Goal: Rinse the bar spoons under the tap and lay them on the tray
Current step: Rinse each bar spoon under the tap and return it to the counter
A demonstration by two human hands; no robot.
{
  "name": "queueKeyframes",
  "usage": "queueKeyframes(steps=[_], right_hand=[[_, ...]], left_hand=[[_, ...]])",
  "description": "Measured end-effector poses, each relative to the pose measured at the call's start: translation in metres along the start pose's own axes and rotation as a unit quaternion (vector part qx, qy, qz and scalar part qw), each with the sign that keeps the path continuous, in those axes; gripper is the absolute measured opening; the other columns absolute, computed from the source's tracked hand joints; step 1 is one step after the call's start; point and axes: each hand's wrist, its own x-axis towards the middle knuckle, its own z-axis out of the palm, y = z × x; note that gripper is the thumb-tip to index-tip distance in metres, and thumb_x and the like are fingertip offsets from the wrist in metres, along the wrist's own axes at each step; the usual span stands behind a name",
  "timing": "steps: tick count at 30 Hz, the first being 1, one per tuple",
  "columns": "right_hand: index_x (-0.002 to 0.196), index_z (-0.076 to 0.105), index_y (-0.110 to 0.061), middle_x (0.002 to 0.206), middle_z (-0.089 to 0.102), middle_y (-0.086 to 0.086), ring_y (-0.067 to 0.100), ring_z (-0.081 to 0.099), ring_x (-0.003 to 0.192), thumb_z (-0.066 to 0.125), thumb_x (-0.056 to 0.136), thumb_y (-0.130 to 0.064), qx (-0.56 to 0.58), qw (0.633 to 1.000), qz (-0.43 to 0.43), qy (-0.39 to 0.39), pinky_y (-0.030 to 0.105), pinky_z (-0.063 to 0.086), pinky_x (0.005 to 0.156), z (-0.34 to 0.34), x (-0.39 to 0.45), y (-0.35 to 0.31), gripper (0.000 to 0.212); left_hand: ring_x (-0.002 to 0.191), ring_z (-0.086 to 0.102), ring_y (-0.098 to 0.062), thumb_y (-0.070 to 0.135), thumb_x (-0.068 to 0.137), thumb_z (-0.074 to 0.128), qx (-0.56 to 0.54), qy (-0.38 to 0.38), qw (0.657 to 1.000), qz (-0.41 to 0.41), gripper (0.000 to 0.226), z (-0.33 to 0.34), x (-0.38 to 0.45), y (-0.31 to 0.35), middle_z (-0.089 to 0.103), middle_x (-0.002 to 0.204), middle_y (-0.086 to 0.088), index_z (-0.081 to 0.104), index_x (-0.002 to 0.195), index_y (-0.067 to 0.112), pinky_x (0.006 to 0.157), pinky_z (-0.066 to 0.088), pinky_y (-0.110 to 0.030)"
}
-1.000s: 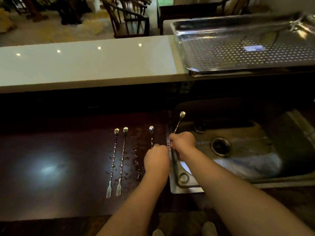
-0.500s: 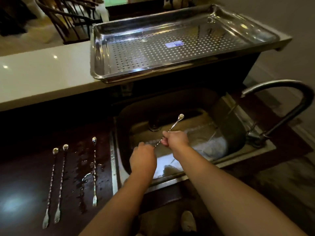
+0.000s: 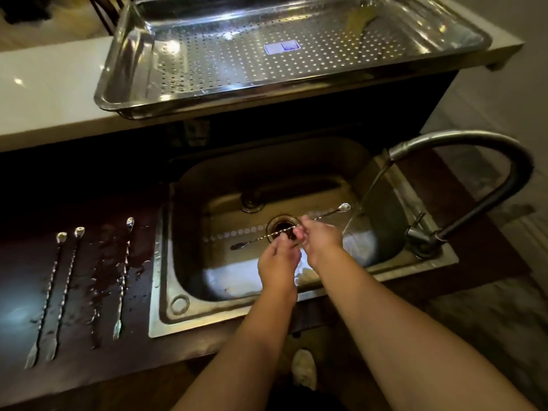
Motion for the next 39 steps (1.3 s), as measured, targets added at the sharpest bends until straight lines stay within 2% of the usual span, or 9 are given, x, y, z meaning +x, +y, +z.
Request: queueKeyframes(steps=[2, 4, 13, 19, 24, 29, 31, 35, 39], right_hand=[[0.07, 0.06, -0.002, 0.058, 0.058, 0.007, 0.01, 0.055, 0.042, 0.061, 0.092, -0.004, 0.025, 0.999, 0.011, 0.02, 0.016, 0.048, 0.039, -0.008, 0.002, 0.0, 0.022], [0.073, 0.062, -0.003, 0.061, 0.06, 0.008, 0.013, 0.058, 0.048, 0.062, 0.091, -0.004, 0.055, 0.997, 0.023, 0.05, 0.018, 0.05, 0.039, -0.017, 0.005, 0.002, 0.018], [0.073, 0.061, -0.001, 0.065, 0.061, 0.009, 0.016, 0.059, 0.052, 0.063, 0.091, -0.003, 0.096, 0.99, 0.048, 0.088, 0.017, 0.05, 0.038, -0.031, 0.01, 0.009, 0.018], [0.08, 0.063, 0.0, 0.067, 0.061, 0.01, 0.016, 0.059, 0.054, 0.063, 0.09, -0.002, 0.091, 0.991, 0.06, 0.083, 0.017, 0.051, 0.04, -0.026, 0.009, 0.015, 0.011], [0.078, 0.062, 0.001, 0.066, 0.061, 0.01, 0.016, 0.059, 0.053, 0.063, 0.09, -0.002, 0.077, 0.993, 0.056, 0.074, 0.017, 0.052, 0.041, -0.021, 0.01, 0.019, 0.013], [0.074, 0.06, 0.0, 0.062, 0.059, 0.01, 0.015, 0.053, 0.047, 0.064, 0.09, -0.005, 0.058, 0.993, 0.046, 0.09, 0.017, 0.049, 0.039, -0.022, 0.015, 0.017, 0.017], [0.07, 0.06, -0.001, 0.059, 0.061, 0.008, 0.014, 0.054, 0.045, 0.065, 0.089, -0.008, 0.048, 0.992, 0.041, 0.112, 0.017, 0.047, 0.038, -0.024, 0.019, 0.015, 0.021], [0.061, 0.06, -0.003, 0.051, 0.062, 0.005, 0.013, 0.056, 0.044, 0.067, 0.087, -0.01, 0.059, 0.984, 0.037, 0.166, 0.022, 0.047, 0.046, -0.032, 0.029, 0.002, 0.028], [0.059, 0.061, -0.005, 0.051, 0.062, 0.003, 0.013, 0.054, 0.045, 0.07, 0.084, -0.011, 0.045, 0.981, 0.017, 0.188, 0.025, 0.049, 0.059, -0.045, 0.037, -0.01, 0.027]], left_hand=[[0.067, 0.069, -0.012, 0.017, 0.094, 0.058, -0.097, -0.005, 0.995, -0.02, 0.011, 0.01, 0.001, -0.001, 0.069, 0.082, -0.008, 0.064, 0.089, 0.009, 0.061, 0.055, -0.018], [0.068, 0.069, -0.013, 0.015, 0.093, 0.059, -0.125, -0.005, 0.991, -0.041, 0.011, 0.018, 0.001, -0.004, 0.068, 0.082, -0.01, 0.062, 0.088, 0.006, 0.063, 0.056, -0.019], [0.067, 0.062, -0.019, 0.012, 0.094, 0.058, -0.064, 0.043, 0.996, -0.045, 0.014, 0.029, 0.009, -0.018, 0.063, 0.074, -0.01, 0.059, 0.083, 0.003, 0.071, 0.055, -0.026], [0.065, 0.064, -0.02, 0.011, 0.093, 0.059, -0.051, 0.074, 0.996, -0.025, 0.016, 0.023, 0.015, -0.019, 0.063, 0.073, -0.01, 0.056, 0.079, 0.005, 0.067, 0.057, -0.026], [0.055, 0.065, -0.015, 0.011, 0.093, 0.06, -0.059, 0.089, 0.994, -0.027, 0.018, 0.018, 0.018, -0.014, 0.064, 0.069, -0.009, 0.056, 0.077, 0.004, 0.054, 0.055, -0.02], [0.06, 0.063, -0.016, 0.011, 0.093, 0.059, -0.048, 0.095, 0.994, -0.032, 0.02, 0.017, 0.02, -0.012, 0.062, 0.069, -0.008, 0.056, 0.074, 0.005, 0.063, 0.056, -0.022], [0.061, 0.062, -0.015, 0.011, 0.093, 0.059, -0.048, 0.099, 0.993, -0.033, 0.02, 0.019, 0.019, -0.011, 0.062, 0.07, -0.008, 0.056, 0.075, 0.005, 0.061, 0.055, -0.021], [0.063, 0.064, -0.015, 0.01, 0.092, 0.061, -0.072, 0.108, 0.991, -0.034, 0.021, 0.017, 0.019, -0.005, 0.063, 0.068, -0.007, 0.055, 0.072, 0.007, 0.05, 0.053, -0.015], [0.065, 0.064, -0.016, 0.007, 0.092, 0.06, -0.096, 0.098, 0.989, -0.044, 0.019, 0.013, 0.019, 0.0, 0.061, 0.07, -0.009, 0.054, 0.074, 0.007, 0.048, 0.053, -0.014]])
